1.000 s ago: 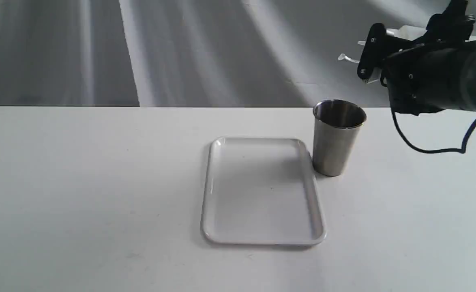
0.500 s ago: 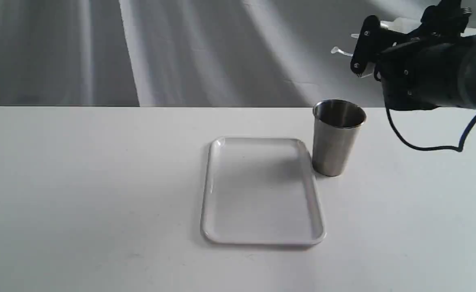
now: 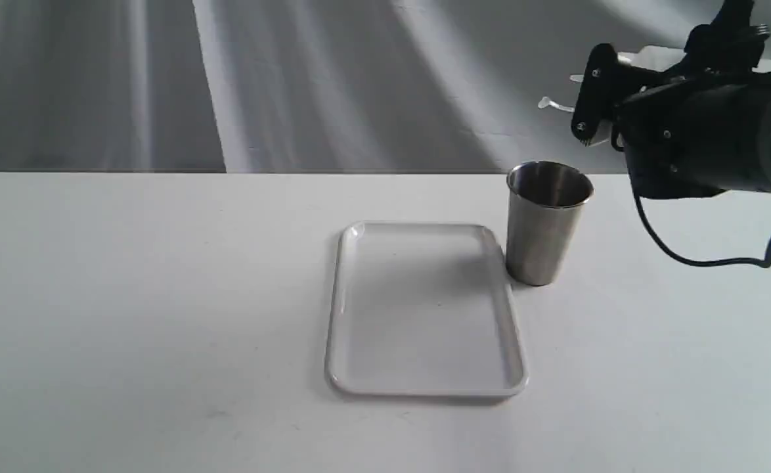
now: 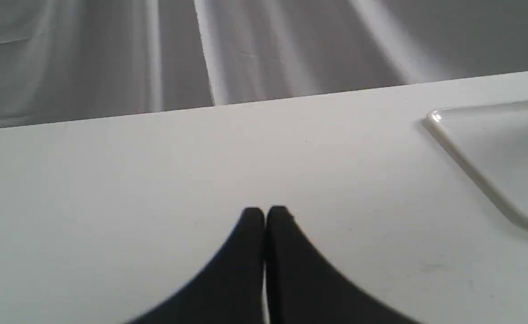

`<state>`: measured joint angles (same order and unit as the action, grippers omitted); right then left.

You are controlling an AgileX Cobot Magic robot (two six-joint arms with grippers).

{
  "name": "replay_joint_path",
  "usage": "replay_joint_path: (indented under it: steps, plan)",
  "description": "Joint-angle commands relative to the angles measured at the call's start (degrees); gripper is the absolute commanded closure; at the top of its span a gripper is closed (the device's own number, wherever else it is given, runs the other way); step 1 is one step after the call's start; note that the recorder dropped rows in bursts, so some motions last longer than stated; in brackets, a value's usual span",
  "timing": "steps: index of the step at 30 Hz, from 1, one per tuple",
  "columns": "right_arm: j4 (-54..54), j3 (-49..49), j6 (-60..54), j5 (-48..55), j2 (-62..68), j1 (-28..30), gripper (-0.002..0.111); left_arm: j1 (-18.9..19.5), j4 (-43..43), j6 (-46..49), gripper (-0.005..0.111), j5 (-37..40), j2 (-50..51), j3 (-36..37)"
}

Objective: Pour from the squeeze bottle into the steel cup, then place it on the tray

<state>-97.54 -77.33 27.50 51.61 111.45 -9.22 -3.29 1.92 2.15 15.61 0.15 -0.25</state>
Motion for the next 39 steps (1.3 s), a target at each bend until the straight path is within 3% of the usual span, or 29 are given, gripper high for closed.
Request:
replay_joint_path:
  steps: [1, 9, 23, 39]
  plan:
    - [-2.41, 0.18, -0.26, 1.60, -1.37, 0.01, 0.108, -0.33, -0.04, -0.12, 0.107, -0.39, -0.15, 0.25]
    - [-2.41, 0.18, -1.31, 2.66, -1.26, 0.01, 0.108, -0.33, -0.04, -0.12, 0.107, -0.39, -0.15, 0.25]
    - [-2.41, 0.18, -15.85, 3.66, -1.26, 0.01, 0.108, -0.33, -0.04, -0.28, 0.107, -0.39, -0.15, 0.25]
    - [-2.41, 0.18, -16.58, 4.13, -1.26, 0.01, 0.108, -0.33, -0.04, -0.30, 0.107, -0.39, -0.15, 0.25]
